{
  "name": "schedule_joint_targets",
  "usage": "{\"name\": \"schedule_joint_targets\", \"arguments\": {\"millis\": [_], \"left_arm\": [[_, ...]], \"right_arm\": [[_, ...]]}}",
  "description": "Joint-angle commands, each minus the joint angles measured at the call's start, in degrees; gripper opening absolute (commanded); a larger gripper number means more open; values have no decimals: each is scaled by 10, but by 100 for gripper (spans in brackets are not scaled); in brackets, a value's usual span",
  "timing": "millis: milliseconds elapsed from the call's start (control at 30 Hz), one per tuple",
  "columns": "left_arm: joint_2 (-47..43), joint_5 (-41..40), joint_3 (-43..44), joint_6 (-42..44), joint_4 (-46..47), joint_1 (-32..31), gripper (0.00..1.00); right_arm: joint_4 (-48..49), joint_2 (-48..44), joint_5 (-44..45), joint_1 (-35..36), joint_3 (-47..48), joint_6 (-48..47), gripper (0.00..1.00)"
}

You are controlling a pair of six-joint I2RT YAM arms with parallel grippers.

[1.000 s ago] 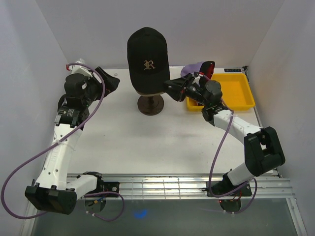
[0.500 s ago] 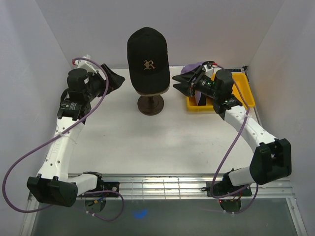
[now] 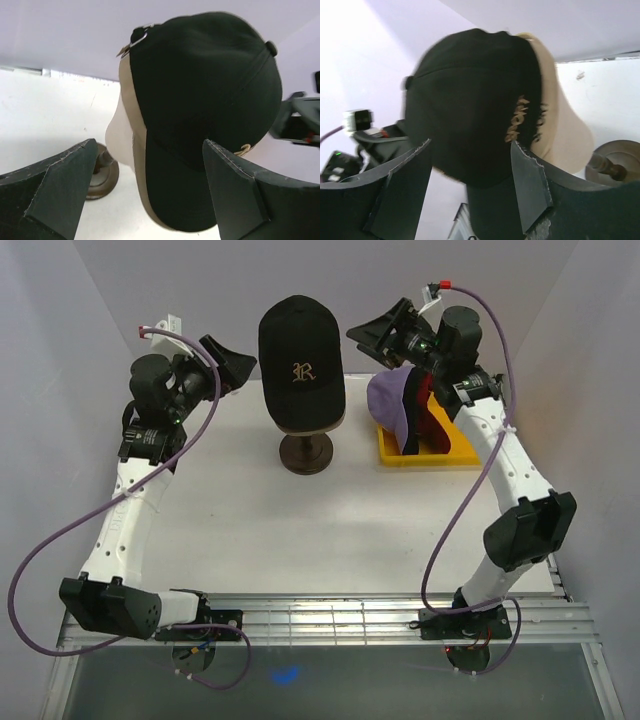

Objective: Stack the hats

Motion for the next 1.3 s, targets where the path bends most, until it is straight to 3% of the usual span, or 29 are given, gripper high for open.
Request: {"name": "schedule_joint_targets", "arguments": {"millis": [0,267,700,867,1267], "left_arm": [[10,22,-12,-14,99,1,96],[67,54,-34,-19,134,-2,94],[58,37,-99,-9,120,-6,90],[45,27,-106,-3,112,-5,90],[1,22,-32,35,57,-4,96]], "right_arm": [[-10,59,4,15,28,-48,69],[-47,144,17,47,75,-66,67],[15,61,60,53,-108,-49,66],[11,47,67,53,-114,-53,66],[-72,-14,112,29,-101,-93,66]]}}
